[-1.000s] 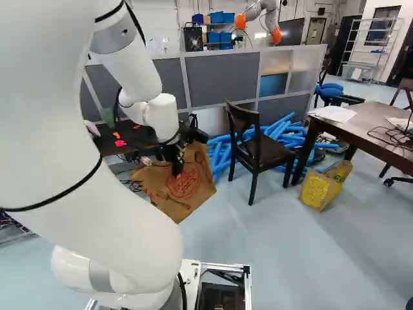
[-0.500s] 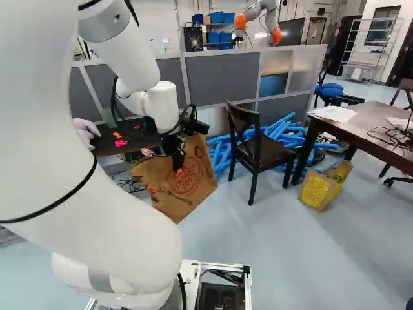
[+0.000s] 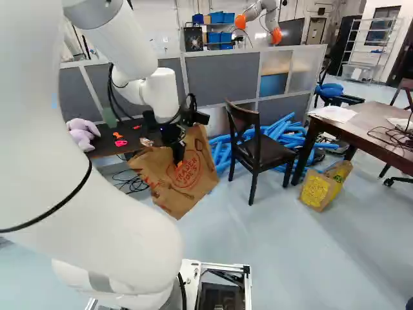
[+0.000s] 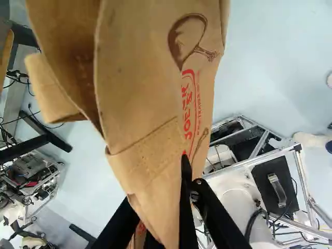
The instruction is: Pick up the bag on the ground and place it on the table
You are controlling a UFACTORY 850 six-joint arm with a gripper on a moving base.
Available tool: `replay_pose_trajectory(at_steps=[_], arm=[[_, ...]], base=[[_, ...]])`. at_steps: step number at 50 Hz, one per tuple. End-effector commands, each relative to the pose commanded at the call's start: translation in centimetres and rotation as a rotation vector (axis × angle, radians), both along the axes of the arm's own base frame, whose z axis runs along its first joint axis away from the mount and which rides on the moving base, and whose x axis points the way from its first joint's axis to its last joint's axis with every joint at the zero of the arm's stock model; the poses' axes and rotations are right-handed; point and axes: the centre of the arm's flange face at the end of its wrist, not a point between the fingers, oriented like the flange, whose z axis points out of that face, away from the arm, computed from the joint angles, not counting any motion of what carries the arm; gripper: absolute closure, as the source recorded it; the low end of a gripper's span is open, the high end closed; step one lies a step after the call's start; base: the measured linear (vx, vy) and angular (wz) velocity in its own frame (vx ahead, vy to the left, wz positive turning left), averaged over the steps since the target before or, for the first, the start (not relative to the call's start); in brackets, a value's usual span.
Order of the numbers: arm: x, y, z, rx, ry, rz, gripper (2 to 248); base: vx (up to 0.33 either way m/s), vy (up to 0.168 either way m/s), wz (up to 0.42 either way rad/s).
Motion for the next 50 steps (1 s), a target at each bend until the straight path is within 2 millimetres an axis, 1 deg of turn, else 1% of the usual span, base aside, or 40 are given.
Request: replay_pose_trajectory(at_steps=[50], arm=[[1.0,-0.9,7.5,-0.075,0.057,0.063,228]], base=[[0.0,0.0,0.0]])
